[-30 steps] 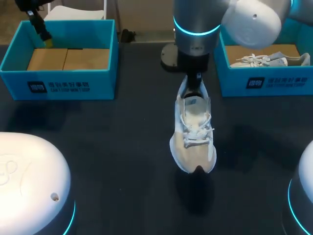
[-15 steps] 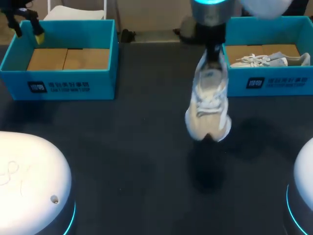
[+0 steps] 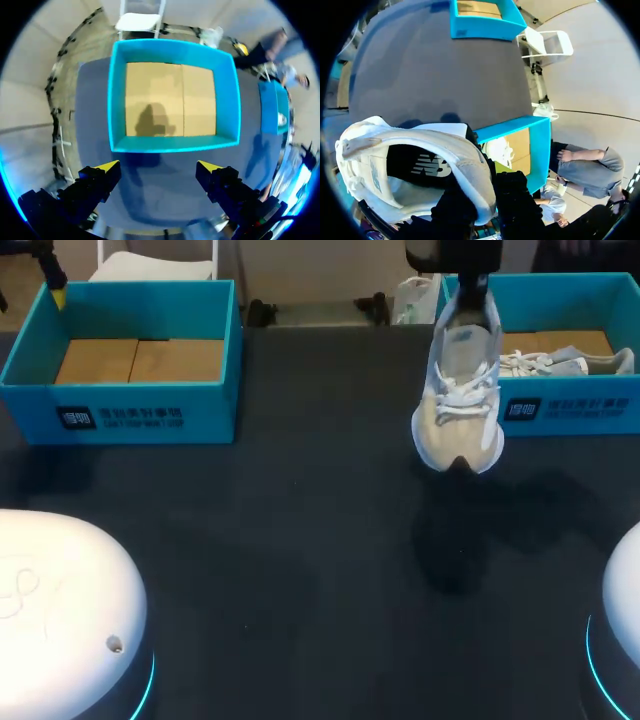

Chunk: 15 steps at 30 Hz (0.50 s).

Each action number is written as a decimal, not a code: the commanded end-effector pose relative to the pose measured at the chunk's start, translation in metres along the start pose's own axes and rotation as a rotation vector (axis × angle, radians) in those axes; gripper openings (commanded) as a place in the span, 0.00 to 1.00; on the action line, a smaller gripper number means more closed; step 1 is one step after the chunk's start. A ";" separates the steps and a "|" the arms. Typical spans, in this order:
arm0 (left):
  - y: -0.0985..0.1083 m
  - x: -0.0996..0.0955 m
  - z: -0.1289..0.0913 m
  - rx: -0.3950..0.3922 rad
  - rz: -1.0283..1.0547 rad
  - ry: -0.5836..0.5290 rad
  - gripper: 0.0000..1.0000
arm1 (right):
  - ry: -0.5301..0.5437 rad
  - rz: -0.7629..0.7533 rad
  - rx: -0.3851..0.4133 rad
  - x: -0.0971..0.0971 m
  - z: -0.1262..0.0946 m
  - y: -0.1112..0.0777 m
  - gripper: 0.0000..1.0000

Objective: Take the shoe out of the shoebox, open the shoe tongue, remove and reinsert the insole, then place the shoe into the shoebox

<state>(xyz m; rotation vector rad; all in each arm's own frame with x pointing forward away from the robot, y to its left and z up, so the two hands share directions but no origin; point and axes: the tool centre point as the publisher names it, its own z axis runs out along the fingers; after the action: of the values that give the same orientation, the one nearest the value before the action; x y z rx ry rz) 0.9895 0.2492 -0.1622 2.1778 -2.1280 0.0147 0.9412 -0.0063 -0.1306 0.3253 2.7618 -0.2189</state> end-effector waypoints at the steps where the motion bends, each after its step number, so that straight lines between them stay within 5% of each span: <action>1: 0.008 0.002 0.002 0.100 -0.478 -0.023 1.00 | -0.002 0.000 -0.004 0.001 -0.001 -0.003 0.00; 8: 0.008 0.002 0.002 0.100 -0.478 -0.023 1.00 | -0.002 0.000 -0.004 0.001 -0.001 -0.003 0.00; 15: 0.008 0.002 0.002 0.100 -0.478 -0.023 1.00 | -0.054 0.025 0.091 -0.058 -0.019 -0.060 0.00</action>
<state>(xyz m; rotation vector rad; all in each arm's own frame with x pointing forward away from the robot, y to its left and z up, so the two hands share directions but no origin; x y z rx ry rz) 0.9880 0.2482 -0.1631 2.6831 -1.5848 0.0416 0.9637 -0.0518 -0.1063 0.3704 2.6831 -0.3324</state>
